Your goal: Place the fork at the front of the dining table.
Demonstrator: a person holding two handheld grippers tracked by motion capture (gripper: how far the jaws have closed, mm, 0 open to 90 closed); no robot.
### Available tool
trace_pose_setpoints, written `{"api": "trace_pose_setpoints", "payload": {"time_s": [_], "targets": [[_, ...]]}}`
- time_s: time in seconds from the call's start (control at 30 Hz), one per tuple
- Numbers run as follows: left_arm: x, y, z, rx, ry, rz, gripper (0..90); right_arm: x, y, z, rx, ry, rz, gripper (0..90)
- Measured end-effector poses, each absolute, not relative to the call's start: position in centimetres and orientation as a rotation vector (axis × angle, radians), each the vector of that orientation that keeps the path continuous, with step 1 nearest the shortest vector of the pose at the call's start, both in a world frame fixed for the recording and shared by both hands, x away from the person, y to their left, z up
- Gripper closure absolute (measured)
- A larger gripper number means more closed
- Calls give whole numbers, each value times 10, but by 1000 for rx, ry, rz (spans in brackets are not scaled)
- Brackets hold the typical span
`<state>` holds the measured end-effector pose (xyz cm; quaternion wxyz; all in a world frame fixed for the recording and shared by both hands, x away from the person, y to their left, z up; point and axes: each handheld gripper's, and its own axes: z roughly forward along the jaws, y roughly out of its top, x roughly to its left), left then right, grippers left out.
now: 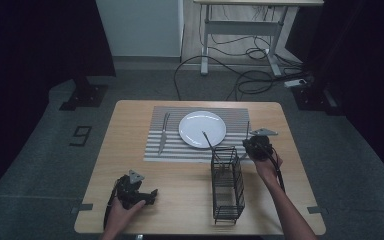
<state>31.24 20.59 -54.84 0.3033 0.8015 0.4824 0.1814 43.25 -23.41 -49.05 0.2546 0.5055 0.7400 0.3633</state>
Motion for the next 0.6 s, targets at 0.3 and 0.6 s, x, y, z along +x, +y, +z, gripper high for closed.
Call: {"api": "trace_pose_setpoints", "payload": {"time_s": [0.3, 0.6], "targets": [[312, 206, -548, 2122, 1279, 481, 0, 438, -238, -493, 1407, 1991, 990, 854], [312, 206, -549, 2122, 1279, 481, 0, 448, -242, -494, 1439, 1993, 986, 859]]}}
